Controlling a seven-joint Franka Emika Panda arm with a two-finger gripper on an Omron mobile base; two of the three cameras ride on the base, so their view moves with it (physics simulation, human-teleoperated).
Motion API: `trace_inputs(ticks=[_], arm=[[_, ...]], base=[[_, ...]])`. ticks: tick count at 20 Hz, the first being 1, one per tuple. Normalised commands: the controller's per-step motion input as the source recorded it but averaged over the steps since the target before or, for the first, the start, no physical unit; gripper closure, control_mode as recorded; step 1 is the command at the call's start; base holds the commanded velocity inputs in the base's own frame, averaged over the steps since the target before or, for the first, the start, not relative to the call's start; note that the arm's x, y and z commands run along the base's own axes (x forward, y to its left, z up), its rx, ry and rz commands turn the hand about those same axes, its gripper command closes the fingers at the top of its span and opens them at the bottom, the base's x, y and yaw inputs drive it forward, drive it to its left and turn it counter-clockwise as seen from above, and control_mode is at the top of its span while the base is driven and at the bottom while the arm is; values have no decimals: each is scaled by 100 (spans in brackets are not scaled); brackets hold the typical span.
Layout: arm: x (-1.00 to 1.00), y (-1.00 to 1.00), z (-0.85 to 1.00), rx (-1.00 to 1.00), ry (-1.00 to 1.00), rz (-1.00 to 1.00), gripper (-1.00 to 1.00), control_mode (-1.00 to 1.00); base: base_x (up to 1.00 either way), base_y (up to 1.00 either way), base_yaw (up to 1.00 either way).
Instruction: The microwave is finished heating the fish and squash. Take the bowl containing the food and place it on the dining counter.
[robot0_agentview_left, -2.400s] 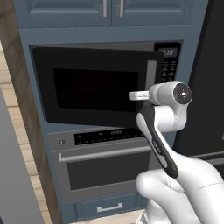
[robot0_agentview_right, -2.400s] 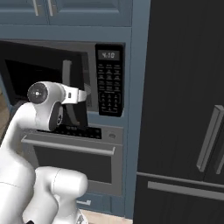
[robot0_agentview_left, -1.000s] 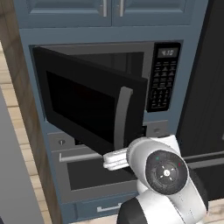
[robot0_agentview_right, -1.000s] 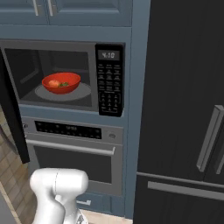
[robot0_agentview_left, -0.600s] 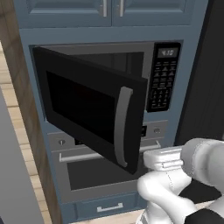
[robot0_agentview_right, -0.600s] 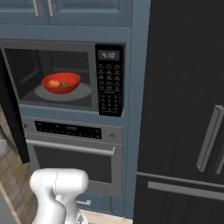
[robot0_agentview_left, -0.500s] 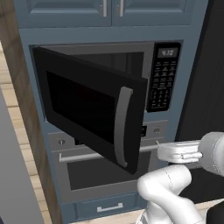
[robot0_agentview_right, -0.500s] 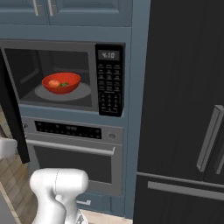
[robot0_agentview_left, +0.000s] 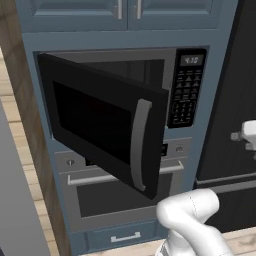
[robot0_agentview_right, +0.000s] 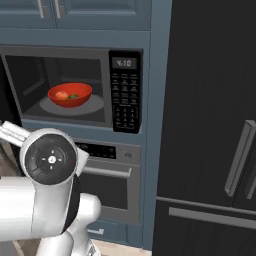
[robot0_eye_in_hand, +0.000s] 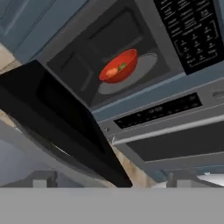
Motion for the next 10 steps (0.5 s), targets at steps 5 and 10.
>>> trace_inputs(ticks=[5,10], arm=[[95,3,-20,29,24,3,-100,-100],[91,22,-27,23,12,1,-100,-100]], base=[[0,0,0],[0,0,0]])
